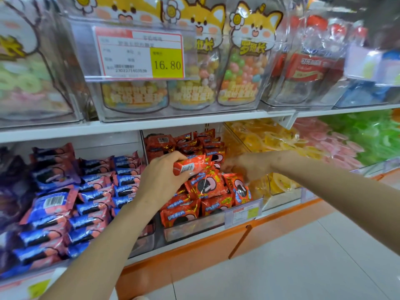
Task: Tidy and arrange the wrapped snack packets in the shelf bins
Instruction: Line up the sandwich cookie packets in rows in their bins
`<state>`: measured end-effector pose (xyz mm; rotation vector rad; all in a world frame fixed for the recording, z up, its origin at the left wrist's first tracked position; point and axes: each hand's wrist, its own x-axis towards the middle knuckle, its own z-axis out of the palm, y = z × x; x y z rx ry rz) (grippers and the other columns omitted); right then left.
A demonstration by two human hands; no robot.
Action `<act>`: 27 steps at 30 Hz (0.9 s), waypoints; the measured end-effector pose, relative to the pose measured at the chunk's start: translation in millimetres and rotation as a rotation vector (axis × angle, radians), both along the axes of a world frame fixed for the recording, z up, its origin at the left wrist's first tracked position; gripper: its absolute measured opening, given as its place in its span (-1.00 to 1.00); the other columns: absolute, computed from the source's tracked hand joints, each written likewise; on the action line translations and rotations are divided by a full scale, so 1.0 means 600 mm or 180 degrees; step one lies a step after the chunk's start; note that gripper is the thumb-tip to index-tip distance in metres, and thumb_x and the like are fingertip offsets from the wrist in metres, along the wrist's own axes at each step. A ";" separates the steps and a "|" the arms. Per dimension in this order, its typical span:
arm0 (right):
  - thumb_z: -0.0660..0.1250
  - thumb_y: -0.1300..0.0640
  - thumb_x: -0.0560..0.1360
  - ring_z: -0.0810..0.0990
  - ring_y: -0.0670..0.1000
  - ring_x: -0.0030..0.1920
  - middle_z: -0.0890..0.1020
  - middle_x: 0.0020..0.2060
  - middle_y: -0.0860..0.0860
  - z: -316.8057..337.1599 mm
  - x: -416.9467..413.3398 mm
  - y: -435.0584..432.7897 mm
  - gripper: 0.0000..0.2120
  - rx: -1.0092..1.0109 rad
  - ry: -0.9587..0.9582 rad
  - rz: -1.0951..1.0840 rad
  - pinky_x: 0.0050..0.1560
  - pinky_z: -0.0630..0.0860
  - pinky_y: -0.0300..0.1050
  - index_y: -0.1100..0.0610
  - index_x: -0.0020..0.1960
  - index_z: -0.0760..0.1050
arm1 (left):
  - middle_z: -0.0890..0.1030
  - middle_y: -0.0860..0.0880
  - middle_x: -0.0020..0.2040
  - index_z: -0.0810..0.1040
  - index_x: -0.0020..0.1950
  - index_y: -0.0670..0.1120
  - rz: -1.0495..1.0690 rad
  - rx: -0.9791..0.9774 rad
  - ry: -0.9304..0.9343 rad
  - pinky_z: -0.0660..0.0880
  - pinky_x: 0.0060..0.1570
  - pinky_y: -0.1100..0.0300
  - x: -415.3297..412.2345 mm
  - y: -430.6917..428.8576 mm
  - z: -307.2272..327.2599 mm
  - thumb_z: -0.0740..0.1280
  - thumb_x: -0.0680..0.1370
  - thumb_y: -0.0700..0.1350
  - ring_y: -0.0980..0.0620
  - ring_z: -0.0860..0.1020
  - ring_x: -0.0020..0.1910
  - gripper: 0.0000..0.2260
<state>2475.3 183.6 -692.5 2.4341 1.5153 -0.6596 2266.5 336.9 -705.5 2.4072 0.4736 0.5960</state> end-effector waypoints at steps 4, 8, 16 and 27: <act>0.34 0.12 0.47 0.57 0.10 0.10 0.57 0.01 0.01 0.002 -0.004 -0.011 -0.72 0.0135 -0.0304 -0.0011 0.12 0.50 -0.06 0.05 0.18 0.55 | 0.62 0.06 0.00 0.57 0.09 -0.03 0.0089 -0.0193 -0.0028 0.46 -0.12 0.17 -0.003 -0.003 0.002 0.41 0.45 0.03 0.07 0.55 -0.05 -0.74; 0.39 0.23 0.44 0.50 -0.07 -0.11 0.48 -0.12 -0.10 0.055 -0.021 -0.009 -0.81 0.0165 -0.0297 0.0084 -0.06 0.37 -0.21 0.12 0.05 0.59 | 0.64 0.04 -0.07 0.59 0.04 -0.04 0.0146 -0.0414 -0.0124 0.52 -0.14 0.13 -0.004 0.001 0.004 0.42 0.45 0.03 0.09 0.57 -0.14 -0.77; 0.46 -0.06 0.39 0.50 0.10 0.15 0.57 0.14 0.04 0.016 -0.071 0.005 -0.49 -0.0872 -0.0649 0.0624 0.00 0.42 -0.11 0.00 0.29 0.44 | 0.63 -0.05 -0.02 0.58 0.07 -0.13 0.0400 -0.1132 -0.0418 0.53 -0.09 0.06 0.007 0.019 0.000 0.44 0.44 -0.12 -0.02 0.59 -0.11 -0.77; 0.48 0.06 0.39 0.43 -0.04 -0.26 0.51 -0.28 -0.05 0.108 -0.063 -0.067 -0.70 0.0845 -0.0296 -0.0361 -0.31 0.29 -0.21 0.05 0.07 0.50 | 0.57 -0.08 0.16 0.46 0.28 -0.09 -0.0299 -0.0107 0.0320 0.44 0.04 0.13 0.104 -0.002 0.040 0.39 0.48 -0.04 -0.09 0.52 0.13 -0.61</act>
